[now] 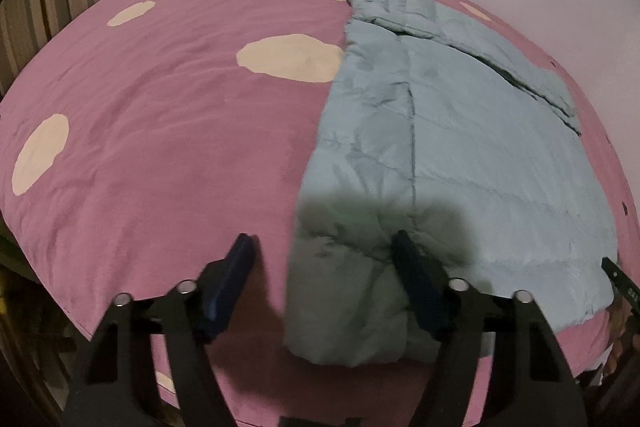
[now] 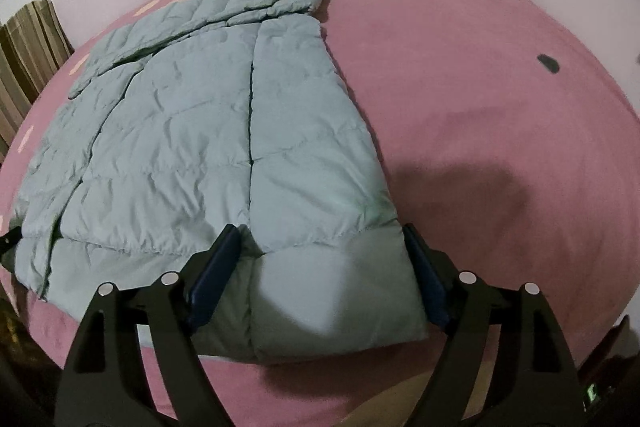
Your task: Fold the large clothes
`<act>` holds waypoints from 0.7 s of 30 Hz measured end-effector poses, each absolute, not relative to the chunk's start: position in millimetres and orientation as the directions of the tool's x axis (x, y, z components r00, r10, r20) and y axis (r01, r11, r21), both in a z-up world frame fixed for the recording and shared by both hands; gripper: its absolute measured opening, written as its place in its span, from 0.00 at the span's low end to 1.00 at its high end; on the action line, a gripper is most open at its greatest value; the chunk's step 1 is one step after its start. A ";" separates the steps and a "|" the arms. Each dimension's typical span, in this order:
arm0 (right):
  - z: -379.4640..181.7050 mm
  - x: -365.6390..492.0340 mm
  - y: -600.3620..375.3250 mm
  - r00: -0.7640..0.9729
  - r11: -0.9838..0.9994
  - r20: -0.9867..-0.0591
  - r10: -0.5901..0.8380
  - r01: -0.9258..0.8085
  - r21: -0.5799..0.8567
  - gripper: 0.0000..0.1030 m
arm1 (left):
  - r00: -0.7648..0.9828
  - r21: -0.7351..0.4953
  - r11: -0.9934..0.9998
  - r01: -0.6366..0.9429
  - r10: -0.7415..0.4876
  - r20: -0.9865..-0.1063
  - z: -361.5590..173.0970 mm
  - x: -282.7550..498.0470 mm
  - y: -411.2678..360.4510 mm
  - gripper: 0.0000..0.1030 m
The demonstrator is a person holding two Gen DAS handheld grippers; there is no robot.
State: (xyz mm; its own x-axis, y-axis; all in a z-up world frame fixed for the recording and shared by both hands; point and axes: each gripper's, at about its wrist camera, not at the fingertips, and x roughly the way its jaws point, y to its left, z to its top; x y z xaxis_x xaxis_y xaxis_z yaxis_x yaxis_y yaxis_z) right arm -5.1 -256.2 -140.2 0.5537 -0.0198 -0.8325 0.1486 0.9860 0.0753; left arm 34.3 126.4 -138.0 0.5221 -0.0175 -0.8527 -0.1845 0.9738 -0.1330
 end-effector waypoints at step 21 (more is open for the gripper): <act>-130.7 -15.3 -237.7 0.575 0.989 -0.817 0.048 0.088 0.120 0.10 | 0.547 -0.057 0.990 -0.129 0.023 -0.837 -132.9 29.9 102.6 0.06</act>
